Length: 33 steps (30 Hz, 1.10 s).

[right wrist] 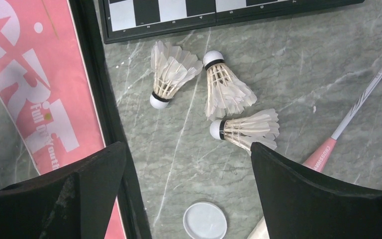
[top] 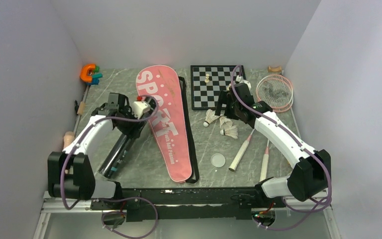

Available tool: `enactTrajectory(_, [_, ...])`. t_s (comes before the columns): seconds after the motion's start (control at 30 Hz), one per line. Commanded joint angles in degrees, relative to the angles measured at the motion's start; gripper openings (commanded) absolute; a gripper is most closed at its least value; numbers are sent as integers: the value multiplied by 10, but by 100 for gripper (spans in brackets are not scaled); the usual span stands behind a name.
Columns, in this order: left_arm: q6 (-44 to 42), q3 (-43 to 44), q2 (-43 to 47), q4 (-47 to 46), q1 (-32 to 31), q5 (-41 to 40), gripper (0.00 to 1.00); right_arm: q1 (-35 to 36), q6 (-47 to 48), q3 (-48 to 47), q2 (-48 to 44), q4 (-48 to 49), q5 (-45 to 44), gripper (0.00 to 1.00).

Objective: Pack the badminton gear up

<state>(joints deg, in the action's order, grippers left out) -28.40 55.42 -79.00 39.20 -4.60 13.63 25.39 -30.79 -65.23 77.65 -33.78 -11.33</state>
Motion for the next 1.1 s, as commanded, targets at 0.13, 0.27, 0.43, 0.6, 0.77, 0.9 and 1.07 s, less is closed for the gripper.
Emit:
enactTrajectory(0.13, [-154, -77, 128, 51, -133, 60, 44, 4, -4, 9, 5, 40, 19, 99])
enactTrajectory(0.27, [-178, -88, 139, 73, -173, 89, 46, 3, 16, -21, 48, 58, 29, 99])
enactTrajectory(0.43, [-196, -101, 164, 92, -224, 73, 46, -14, 51, -83, 133, 75, 78, 93])
enactTrajectory(0.6, [-211, -118, 216, 104, -256, 75, 46, -44, 68, -129, 215, 87, 117, 82])
enactTrajectory(0.77, [-213, -126, 227, 112, -262, 73, 44, -70, 76, -146, 264, 105, 179, 75])
enactTrajectory(0.9, [-210, -128, 236, 115, -266, 72, 44, -73, 81, -137, 277, 121, 215, 72])
enactTrajectory(1.07, [-219, -115, 243, 127, -267, 72, 44, -72, 82, -122, 284, 147, 222, 70])
